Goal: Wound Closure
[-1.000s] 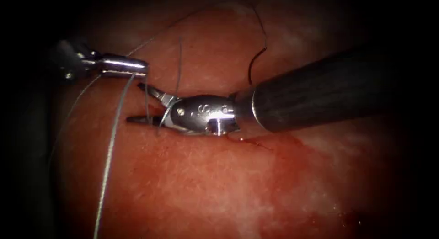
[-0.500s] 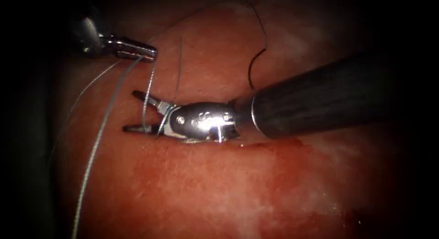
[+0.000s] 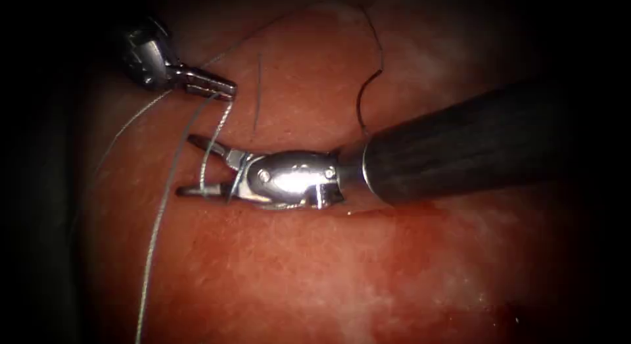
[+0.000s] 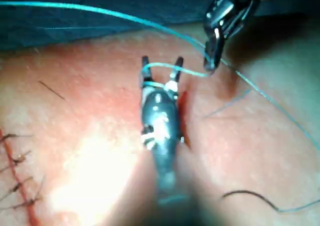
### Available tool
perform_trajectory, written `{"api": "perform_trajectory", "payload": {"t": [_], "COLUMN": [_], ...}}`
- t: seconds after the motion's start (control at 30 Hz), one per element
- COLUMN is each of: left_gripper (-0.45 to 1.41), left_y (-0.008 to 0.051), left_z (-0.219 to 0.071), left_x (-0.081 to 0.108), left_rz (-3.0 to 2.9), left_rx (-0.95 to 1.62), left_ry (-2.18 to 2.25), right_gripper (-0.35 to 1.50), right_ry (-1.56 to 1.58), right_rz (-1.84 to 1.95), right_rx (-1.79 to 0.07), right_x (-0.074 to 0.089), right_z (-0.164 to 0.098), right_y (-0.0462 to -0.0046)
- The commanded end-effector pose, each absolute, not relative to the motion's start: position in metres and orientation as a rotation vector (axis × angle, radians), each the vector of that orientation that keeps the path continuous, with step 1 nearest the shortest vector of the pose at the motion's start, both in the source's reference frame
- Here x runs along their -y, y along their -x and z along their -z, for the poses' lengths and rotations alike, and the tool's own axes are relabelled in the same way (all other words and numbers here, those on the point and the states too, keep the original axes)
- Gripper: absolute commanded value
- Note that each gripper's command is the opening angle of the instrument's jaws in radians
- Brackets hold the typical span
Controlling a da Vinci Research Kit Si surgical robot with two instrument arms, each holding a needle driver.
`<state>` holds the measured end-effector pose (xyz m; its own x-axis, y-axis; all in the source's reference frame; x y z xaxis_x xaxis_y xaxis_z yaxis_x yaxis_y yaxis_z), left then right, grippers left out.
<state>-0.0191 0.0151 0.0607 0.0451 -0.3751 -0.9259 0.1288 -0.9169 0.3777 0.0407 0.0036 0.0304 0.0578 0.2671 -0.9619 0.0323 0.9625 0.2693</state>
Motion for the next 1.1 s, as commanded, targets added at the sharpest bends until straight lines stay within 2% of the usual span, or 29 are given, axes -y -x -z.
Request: {"api": "perform_trajectory", "payload": {"t": [0.03,0.43,0.57,0.73,1.1], "left_gripper": [-0.45,-0.45,-0.45,-0.45,-0.45], "left_y": [0.0196,0.0189,0.0189,0.019,0.0179], "left_z": [-0.0616,-0.0638,-0.0644,-0.0656,-0.0684], "left_x": [-0.0142,-0.0123,-0.0111,-0.0093,-0.0052], "left_rz": [1.936,1.943,1.944,1.95,1.989], "left_rx": [0.246,0.228,0.231,0.218,0.188], "left_ry": [-1.97,-1.975,-1.986,-1.986,-2.009], "right_gripper": [1.25,1.15,0.98,0.89,0.88], "right_ry": [-0.252,-0.273,-0.291,-0.307,-0.308], "right_rz": [-0.189,-0.304,-0.323,-0.343,-0.485], "right_rx": [-1.519,-1.682,-1.68,-1.679,-1.666], "right_x": [-0.0025,-0.0048,-0.005,-0.0052,-0.0063], "right_z": [-0.0308,-0.0291,-0.0292,-0.0295,-0.0299], "right_y": [-0.0411,-0.0388,-0.0384,-0.038,-0.0363]}}
